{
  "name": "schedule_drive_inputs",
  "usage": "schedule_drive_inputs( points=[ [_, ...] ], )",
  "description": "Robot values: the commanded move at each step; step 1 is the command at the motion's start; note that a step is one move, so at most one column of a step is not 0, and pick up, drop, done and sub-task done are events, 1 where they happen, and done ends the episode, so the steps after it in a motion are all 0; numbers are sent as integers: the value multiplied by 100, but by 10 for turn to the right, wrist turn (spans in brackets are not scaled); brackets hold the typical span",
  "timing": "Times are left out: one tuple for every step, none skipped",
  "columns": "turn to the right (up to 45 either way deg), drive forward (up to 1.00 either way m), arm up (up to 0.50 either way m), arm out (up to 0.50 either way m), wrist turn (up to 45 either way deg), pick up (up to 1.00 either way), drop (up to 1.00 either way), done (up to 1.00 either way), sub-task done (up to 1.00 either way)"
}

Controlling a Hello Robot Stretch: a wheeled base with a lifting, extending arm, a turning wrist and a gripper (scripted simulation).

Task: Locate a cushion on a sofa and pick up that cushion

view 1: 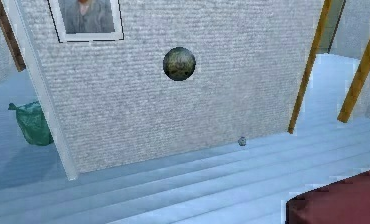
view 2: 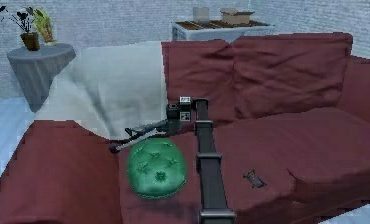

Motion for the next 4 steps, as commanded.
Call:
schedule_drive_inputs(
  points=[
    [0, 0, -32, 0, 0, 0, 0, 0, 0],
    [0, 0, 0, 0, 0, 100, 0, 0, 0],
    [0, 0, 10, 0, 0, 0, 0, 0, 0],
    [0, 0, 0, 0, 0, 0, 0, 100, 0]
  ],
)
